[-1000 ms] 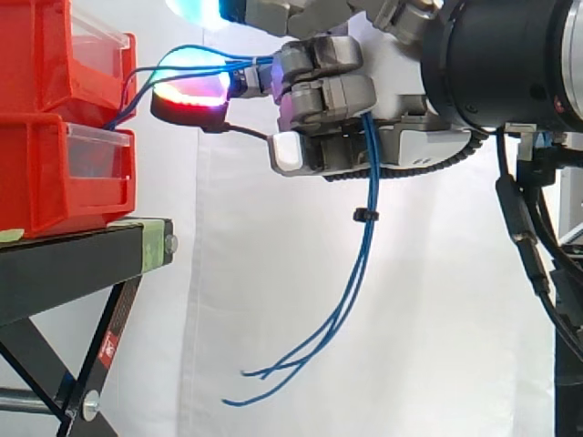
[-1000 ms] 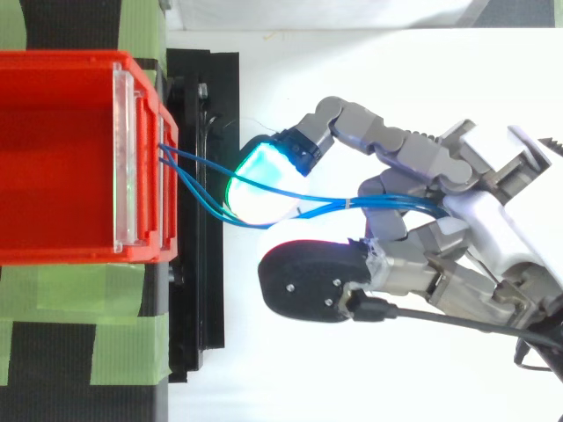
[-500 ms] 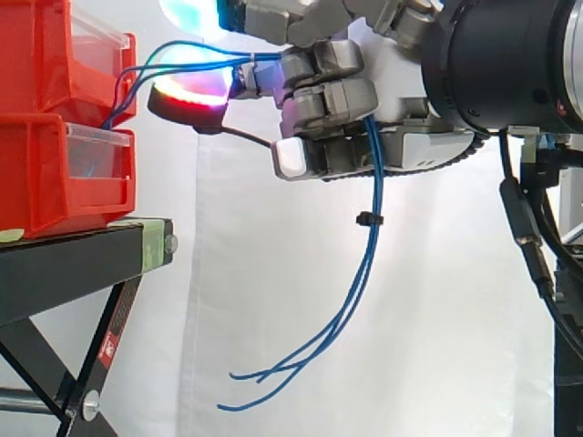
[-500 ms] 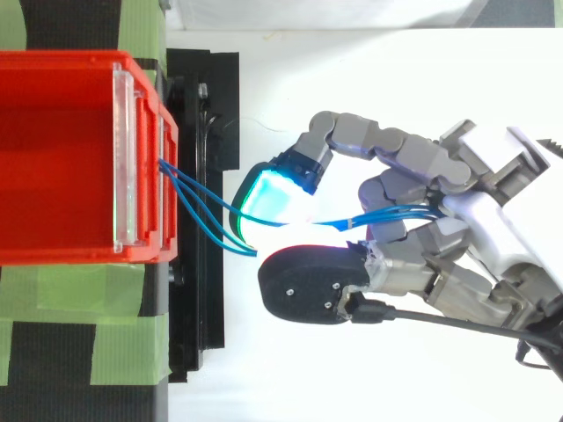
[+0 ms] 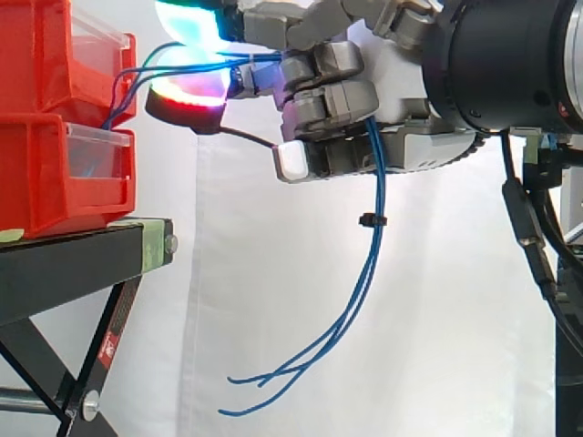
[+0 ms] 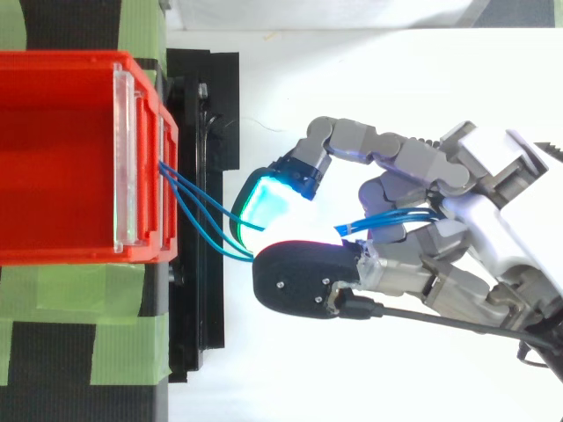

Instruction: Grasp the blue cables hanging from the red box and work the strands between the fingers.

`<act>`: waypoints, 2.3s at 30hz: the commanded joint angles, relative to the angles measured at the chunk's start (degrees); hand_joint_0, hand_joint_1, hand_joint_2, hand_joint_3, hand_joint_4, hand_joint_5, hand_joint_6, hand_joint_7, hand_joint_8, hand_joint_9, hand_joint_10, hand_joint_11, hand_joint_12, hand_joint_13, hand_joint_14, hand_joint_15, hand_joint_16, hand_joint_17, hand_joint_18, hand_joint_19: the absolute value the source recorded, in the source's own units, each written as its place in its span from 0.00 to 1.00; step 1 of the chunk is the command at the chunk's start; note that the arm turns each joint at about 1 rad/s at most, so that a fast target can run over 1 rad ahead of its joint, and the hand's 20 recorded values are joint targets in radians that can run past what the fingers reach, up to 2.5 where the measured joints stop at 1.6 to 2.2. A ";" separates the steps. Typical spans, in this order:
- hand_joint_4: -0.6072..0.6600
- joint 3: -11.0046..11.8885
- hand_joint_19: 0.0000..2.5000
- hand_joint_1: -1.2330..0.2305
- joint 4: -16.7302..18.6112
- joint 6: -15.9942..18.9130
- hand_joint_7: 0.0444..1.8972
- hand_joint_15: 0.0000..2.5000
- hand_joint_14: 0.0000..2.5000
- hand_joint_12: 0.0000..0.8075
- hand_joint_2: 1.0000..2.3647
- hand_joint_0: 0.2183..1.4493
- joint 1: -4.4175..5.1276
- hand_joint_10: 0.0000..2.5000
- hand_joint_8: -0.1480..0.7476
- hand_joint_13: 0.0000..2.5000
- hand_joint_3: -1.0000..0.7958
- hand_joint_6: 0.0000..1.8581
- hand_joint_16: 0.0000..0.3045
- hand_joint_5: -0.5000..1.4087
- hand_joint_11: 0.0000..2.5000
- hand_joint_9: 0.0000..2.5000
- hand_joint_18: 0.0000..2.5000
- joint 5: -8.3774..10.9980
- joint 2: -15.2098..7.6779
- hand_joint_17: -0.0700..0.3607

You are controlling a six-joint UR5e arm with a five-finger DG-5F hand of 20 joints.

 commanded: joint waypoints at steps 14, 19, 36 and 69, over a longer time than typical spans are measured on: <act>0.69 0.00 0.32 0.39 0.72 -1.12 0.72 0.63 1.00 0.67 0.00 0.44 0.09 1.00 0.58 0.70 0.01 0.00 0.65 0.43 1.00 0.62 0.82 0.00 0.00 0.51; 0.68 0.00 0.32 0.36 0.72 -1.12 0.71 0.63 1.00 0.67 0.00 0.44 0.09 1.00 0.58 0.70 0.06 0.00 0.65 0.39 1.00 0.62 0.82 0.00 0.00 0.51; 0.71 0.00 0.32 0.35 0.72 -1.12 0.66 0.63 1.00 0.67 0.00 0.43 0.09 1.00 0.58 0.70 0.48 0.02 0.65 0.30 1.00 0.62 0.82 0.00 0.00 0.51; 0.65 0.00 0.32 0.34 -0.25 -5.43 0.67 0.63 1.00 0.67 0.01 0.48 0.09 1.00 0.58 0.70 0.16 0.09 0.65 0.30 1.00 0.62 0.82 -1.94 0.00 0.51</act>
